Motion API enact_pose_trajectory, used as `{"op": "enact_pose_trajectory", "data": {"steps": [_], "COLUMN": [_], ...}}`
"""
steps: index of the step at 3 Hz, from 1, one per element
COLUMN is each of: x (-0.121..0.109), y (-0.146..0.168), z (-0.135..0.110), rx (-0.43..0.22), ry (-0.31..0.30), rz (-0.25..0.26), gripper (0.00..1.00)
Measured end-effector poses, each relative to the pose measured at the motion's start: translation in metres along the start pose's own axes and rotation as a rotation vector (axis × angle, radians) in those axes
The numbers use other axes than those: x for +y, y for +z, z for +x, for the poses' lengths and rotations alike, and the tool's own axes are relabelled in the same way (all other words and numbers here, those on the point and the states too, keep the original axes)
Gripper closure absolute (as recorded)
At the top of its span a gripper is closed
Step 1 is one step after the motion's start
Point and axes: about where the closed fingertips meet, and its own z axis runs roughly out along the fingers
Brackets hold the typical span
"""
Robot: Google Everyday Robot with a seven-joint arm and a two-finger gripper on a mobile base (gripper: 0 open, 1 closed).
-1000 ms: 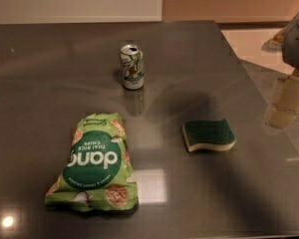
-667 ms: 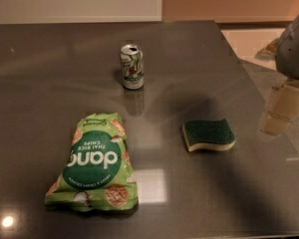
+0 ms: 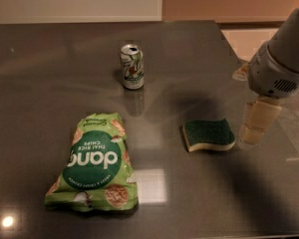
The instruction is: Move sponge near 7up can
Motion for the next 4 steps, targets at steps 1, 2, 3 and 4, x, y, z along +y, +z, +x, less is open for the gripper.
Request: {"op": "enact_pose_trajectory", "data": {"steps": [1,2,3,4], "x": [-0.003,-0.004,-0.003,0.000], "y": [0.025,0.051,0.065,0.070], "z": [-0.001,-0.001,-0.002,-0.008], "rx": [-0.006,-0.025,-0.037,-0.040], "ry": [-0.024,-0.053,-0.067,-0.071], "rz": [-0.031,-0.062,-0.081,-0.102], "gripper": [0.00,0.00,0.00,0.18]}}
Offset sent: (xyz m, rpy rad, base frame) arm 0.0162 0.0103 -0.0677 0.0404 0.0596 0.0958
